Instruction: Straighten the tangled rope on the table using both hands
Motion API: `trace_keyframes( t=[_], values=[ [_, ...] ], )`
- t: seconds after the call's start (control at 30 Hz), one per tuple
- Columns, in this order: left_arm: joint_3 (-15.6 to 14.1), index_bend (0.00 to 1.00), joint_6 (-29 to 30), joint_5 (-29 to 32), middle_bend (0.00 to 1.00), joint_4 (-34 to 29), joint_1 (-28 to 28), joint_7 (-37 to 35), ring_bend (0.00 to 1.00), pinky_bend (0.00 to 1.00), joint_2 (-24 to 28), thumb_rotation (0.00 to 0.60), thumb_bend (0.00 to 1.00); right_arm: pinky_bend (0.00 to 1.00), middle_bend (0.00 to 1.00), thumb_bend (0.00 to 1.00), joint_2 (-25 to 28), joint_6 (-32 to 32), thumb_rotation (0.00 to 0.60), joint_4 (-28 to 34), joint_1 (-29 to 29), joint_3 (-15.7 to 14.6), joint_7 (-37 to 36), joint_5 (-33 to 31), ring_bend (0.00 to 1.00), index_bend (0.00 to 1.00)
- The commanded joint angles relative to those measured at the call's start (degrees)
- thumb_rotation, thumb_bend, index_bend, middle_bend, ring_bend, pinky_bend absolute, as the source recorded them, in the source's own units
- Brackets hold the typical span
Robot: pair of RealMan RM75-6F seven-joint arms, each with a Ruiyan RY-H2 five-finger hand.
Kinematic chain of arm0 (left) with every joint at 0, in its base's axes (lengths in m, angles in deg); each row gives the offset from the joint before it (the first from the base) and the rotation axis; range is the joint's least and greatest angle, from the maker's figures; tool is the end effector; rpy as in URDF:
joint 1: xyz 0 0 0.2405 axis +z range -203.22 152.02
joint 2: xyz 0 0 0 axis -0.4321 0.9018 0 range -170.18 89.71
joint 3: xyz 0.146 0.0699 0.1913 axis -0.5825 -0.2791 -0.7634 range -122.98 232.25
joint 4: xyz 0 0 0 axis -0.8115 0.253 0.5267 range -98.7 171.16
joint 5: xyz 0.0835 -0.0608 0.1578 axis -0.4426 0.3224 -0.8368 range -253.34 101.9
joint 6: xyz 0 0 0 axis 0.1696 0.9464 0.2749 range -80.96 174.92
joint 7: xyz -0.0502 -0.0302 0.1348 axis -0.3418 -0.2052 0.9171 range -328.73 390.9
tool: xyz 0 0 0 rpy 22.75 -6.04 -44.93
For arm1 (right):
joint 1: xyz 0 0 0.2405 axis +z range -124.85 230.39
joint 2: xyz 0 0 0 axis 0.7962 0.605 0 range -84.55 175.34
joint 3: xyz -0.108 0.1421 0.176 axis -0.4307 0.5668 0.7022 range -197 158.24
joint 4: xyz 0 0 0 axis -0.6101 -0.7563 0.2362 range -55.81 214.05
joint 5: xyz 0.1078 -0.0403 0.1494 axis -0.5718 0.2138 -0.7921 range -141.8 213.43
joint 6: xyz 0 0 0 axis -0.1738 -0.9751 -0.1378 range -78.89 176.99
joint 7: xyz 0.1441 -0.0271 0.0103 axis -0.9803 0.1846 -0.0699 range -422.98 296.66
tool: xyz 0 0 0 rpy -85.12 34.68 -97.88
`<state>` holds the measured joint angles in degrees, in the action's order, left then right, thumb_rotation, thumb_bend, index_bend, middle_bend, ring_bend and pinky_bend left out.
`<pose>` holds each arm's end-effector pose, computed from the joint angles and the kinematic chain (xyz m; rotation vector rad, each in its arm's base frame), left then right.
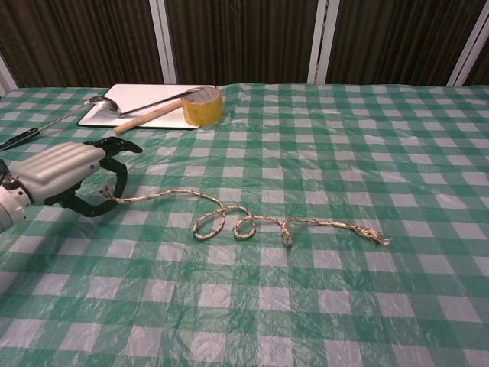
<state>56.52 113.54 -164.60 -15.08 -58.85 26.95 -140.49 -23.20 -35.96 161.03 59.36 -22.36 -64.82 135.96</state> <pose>-0.2299 0.3193 -0.0156 -1.8716 -0.7506 -0.9834 -0.2953 -0.1684 0.1372 1.7002 -0.8033 0.9199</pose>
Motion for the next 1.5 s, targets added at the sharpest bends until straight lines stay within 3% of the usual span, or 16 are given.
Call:
trace_keyframes(
  t=[0.03,0.13,0.27,0.47,0.7,1.0,1.27,1.5],
  values=[
    [-0.30,0.64,0.98,0.11,0.09,-2.14,0.94,0.12,0.00,0.13,1.83,0.600,0.45,0.00,0.00,0.29,-1.18,2.04,0.600,1.79,4.69,1.61,-1.25,3.37,0.00,0.35],
    [-0.22,0.64,0.73,0.85,0.09,-3.32,1.44,-0.41,0.00,0.12,2.72,0.600,0.45,0.00,0.00,0.29,-1.40,7.42,0.600,4.06,8.27,2.25,-1.11,2.88,0.00,0.43],
    [-0.26,0.64,0.89,1.19,0.09,-4.05,1.92,-0.28,0.00,0.12,3.42,0.600,0.44,0.00,0.00,0.30,-2.49,17.10,0.600,8.86,13.38,4.41,7.54,-0.36,0.00,0.47],
    [-0.39,0.64,1.79,0.89,0.09,-4.66,2.36,-0.63,0.00,0.11,4.02,0.600,0.43,0.00,0.00,0.31,-7.76,25.41,0.600,11.58,18.10,8.41,17.49,-8.64,0.00,0.53],
    [-0.57,0.64,1.22,1.05,0.09,-4.96,2.48,-1.10,0.00,0.11,4.68,0.600,0.42,0.00,0.00,0.32,-16.15,28.39,0.600,7.43,21.35,11.04,23.63,-16.02,0.00,0.56],
    [-0.75,0.64,0.75,1.32,0.08,-4.30,2.79,-1.24,0.00,0.11,4.82,0.600,0.43,0.00,0.00,0.32,-22.29,31.11,0.600,1.56,24.17,11.37,29.70,-23.04,0.00,0.58],
    [-0.62,0.64,0.99,1.29,0.08,-4.37,2.91,-1.57,0.00,0.11,5.30,0.600,0.42,0.00,0.00,0.32,-22.37,33.21,0.600,1.42,25.19,10.85,31.12,-28.63,0.00,0.59],
    [-0.47,0.64,0.46,1.67,0.08,-4.42,2.91,-1.29,0.00,0.11,5.47,0.600,0.42,0.00,0.00,0.37,-21.35,33.18,0.600,1.90,26.03,10.00,32.48,-30.19,0.00,0.67]
  ],
)
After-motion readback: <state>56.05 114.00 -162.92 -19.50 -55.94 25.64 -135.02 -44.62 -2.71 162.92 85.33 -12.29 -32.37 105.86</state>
